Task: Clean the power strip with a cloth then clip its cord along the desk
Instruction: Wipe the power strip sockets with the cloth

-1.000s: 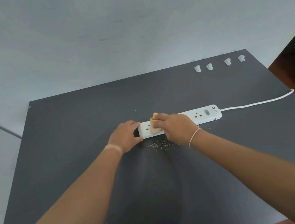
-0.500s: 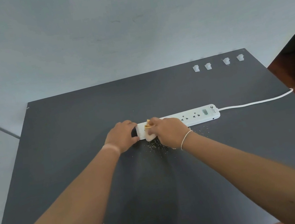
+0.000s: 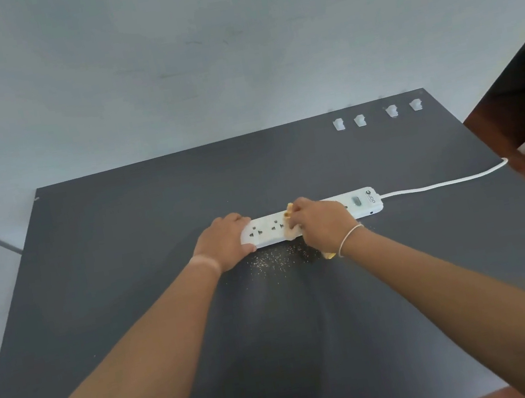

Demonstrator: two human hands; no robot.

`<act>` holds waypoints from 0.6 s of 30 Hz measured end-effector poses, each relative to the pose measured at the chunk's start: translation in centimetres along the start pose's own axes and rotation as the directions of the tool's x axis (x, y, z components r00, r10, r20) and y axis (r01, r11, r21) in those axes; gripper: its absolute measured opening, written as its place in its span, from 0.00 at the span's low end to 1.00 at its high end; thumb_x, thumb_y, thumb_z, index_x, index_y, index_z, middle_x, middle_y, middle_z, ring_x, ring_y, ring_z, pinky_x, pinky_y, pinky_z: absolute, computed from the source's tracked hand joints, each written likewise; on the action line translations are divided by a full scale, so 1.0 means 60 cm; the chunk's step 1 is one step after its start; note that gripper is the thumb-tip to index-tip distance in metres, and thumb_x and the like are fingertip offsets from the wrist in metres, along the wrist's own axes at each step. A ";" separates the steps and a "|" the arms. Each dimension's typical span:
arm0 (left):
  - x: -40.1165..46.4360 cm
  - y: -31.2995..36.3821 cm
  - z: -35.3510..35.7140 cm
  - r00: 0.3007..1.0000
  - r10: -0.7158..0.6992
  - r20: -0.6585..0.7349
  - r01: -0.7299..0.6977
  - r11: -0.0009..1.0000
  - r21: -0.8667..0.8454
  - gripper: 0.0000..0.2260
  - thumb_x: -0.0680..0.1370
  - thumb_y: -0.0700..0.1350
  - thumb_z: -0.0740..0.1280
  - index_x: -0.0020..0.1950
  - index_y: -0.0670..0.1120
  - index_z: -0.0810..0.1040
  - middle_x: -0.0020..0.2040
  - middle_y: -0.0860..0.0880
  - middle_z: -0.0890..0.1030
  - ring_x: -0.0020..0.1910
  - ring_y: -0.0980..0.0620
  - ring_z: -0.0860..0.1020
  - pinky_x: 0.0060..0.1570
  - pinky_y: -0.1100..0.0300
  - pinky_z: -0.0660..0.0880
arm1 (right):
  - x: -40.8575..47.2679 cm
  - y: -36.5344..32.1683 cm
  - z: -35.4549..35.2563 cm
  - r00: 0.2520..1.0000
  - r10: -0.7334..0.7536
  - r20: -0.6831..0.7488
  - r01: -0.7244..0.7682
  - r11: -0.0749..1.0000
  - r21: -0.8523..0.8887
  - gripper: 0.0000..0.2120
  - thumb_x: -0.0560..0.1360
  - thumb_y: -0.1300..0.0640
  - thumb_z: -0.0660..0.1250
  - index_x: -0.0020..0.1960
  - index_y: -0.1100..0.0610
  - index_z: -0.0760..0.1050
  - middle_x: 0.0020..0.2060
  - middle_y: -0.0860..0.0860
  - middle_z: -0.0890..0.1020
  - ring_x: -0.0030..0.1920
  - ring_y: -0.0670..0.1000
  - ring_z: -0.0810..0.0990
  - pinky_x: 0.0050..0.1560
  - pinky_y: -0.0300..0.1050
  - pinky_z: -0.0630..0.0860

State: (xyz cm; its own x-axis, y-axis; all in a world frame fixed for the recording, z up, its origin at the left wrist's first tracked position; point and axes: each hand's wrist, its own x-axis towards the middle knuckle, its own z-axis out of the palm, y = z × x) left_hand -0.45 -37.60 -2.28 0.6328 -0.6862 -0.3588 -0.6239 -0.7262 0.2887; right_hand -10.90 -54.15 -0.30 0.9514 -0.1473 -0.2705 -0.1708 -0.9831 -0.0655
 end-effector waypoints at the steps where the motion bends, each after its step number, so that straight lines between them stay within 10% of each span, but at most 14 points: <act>1: 0.000 -0.001 0.000 1.000 -0.006 -0.001 0.006 1.000 -0.010 0.26 0.76 0.51 0.65 0.73 0.49 0.63 0.72 0.51 0.67 0.68 0.46 0.66 0.65 0.49 0.69 | -0.004 0.016 -0.006 0.998 0.057 -0.005 -0.057 0.998 -0.030 0.17 0.73 0.64 0.57 0.58 0.53 0.76 0.61 0.52 0.73 0.49 0.59 0.81 0.41 0.46 0.70; 14: 0.001 0.005 -0.005 1.000 -0.023 0.005 0.023 0.999 0.026 0.26 0.76 0.51 0.65 0.73 0.48 0.64 0.71 0.50 0.67 0.69 0.45 0.66 0.65 0.49 0.69 | -0.018 0.045 -0.038 0.979 0.175 0.109 -0.169 0.984 -0.060 0.17 0.72 0.64 0.57 0.57 0.55 0.77 0.58 0.52 0.76 0.53 0.58 0.79 0.44 0.47 0.71; 18: -0.003 0.013 -0.011 0.999 -0.034 0.001 0.034 0.999 0.016 0.27 0.76 0.50 0.64 0.74 0.48 0.62 0.73 0.50 0.65 0.71 0.46 0.64 0.67 0.50 0.67 | -0.025 0.052 -0.062 0.955 0.270 0.119 -0.295 0.868 0.399 0.17 0.74 0.62 0.57 0.56 0.54 0.79 0.59 0.52 0.78 0.57 0.55 0.76 0.52 0.46 0.71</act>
State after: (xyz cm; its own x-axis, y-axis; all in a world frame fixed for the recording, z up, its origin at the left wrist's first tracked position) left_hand -0.75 -38.04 -1.38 0.6530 -0.6611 -0.3694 -0.6093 -0.7483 0.2622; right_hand -11.92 -57.42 3.46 0.8324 -0.3931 -0.3906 -0.5312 -0.7669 -0.3601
